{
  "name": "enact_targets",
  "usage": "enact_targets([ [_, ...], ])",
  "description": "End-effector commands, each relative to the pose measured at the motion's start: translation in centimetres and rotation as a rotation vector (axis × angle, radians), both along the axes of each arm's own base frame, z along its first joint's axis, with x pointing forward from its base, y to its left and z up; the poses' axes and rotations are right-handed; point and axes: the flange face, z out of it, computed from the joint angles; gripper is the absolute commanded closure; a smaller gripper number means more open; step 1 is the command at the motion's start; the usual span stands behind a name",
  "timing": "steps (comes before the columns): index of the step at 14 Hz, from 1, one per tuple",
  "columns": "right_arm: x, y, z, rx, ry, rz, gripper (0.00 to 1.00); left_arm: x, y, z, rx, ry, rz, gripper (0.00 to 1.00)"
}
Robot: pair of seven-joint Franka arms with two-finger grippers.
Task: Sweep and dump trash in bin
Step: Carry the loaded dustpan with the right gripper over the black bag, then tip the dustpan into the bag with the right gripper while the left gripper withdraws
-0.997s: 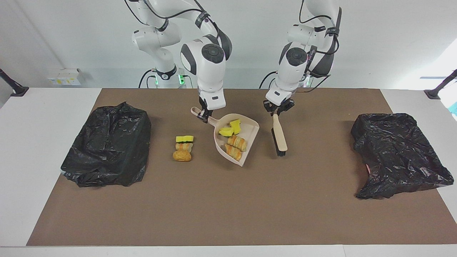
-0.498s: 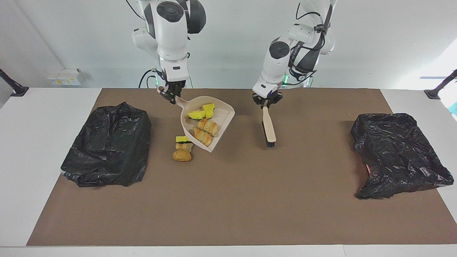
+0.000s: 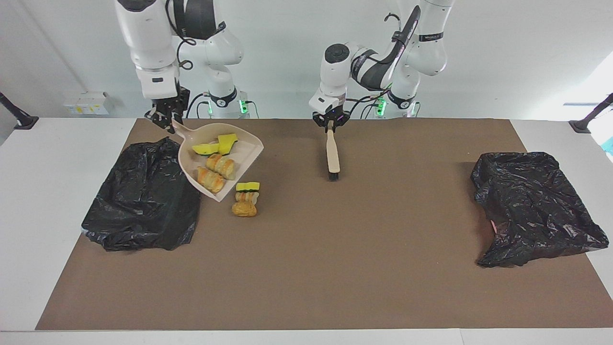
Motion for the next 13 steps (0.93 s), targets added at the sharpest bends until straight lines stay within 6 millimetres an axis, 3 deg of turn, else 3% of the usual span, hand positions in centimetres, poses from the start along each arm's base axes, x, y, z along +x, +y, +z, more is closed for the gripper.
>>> enact_targets([
  [1,0.8,-7.3,-1.2,-0.031,-0.025,0.062,1.0,-0.4,0.2,0.1,-0.03,0.006,0.071,1.0],
  [3,1.3,-13.7,-2.6,-0.091,-0.032,0.085,1.0,-0.4,0.1,0.1,-0.042,0.024,0.111,1.0],
  [4,1.7,-16.3,-3.4,-0.117,-0.043,0.101,1.0,-0.5,0.2,0.0,-0.04,0.025,0.114,0.81],
  [5,1.9,-18.3,-4.0,-0.145,-0.058,0.108,1.0,-0.4,0.3,0.0,-0.039,0.026,0.118,0.6],
  [6,2.4,-19.3,-4.7,-0.188,-0.052,0.127,1.0,-0.1,0.2,0.1,-0.038,0.028,0.144,0.01],
  [9,3.1,-19.6,-5.4,-0.339,0.011,0.21,1.0,1.4,0.4,0.0,-0.028,0.035,0.18,0.0],
  [13,3.8,-17.4,-5.1,-0.462,0.113,0.379,1.0,7.9,4.0,1.2,-0.056,0.014,0.267,0.0],
])
